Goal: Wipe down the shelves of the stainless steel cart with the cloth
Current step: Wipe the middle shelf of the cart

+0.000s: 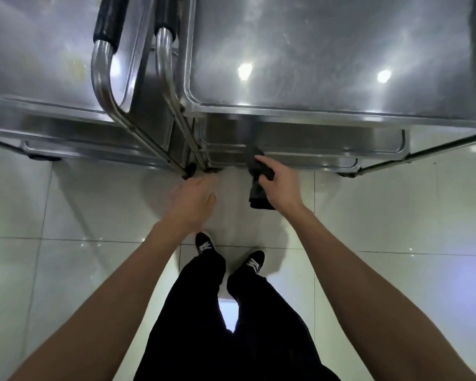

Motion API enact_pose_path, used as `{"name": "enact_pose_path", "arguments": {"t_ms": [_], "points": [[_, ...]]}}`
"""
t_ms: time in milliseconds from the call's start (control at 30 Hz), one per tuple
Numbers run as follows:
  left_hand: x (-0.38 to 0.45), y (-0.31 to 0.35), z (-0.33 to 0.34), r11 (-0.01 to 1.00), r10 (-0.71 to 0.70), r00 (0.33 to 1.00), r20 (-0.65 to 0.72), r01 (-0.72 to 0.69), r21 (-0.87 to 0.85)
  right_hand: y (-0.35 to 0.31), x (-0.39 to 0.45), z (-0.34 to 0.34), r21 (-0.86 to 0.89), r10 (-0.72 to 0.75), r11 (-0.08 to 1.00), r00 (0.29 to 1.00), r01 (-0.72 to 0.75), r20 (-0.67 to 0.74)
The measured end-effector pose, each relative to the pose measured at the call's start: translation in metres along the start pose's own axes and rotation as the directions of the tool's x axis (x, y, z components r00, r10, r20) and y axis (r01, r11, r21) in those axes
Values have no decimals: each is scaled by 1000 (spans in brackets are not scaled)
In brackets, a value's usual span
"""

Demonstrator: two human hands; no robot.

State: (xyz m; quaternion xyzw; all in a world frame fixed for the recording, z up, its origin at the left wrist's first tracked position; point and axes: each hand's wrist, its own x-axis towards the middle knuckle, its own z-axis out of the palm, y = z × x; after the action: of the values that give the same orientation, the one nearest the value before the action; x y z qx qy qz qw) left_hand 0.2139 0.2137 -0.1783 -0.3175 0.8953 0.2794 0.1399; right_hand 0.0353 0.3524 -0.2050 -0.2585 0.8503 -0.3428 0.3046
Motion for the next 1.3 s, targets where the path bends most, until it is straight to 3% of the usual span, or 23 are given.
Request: {"name": "enact_pose_path", "arguments": {"t_ms": [267,467,733,833,1033,1167,1300], "points": [[47,-43,34,999,-11,993,117,17,-46,44,3,58,81,172,983,982,-165,-84],[118,-80,84,998,34,997,76,-37,47,103,58,105,91,179,981,977,-169,-117],[216,-110,144,993,51,997,-63,-44,113,147,167,122,63,74,996,964,-60,-255],[237,-116,154,985,93,985,-143,-69,161,149,202,124,-7,-59,998,954,60,-293],[264,-137,177,971,110,964,-244,-51,235,157,259,156,-108,-161,985,955,138,-251],[269,-147,199,959,115,937,-330,-18,282,176,276,187,-392,-302,891,944,230,-134],[277,-156,217,963,136,888,-440,-15,267,186,280,197,-552,-407,795,897,253,-174]]}}
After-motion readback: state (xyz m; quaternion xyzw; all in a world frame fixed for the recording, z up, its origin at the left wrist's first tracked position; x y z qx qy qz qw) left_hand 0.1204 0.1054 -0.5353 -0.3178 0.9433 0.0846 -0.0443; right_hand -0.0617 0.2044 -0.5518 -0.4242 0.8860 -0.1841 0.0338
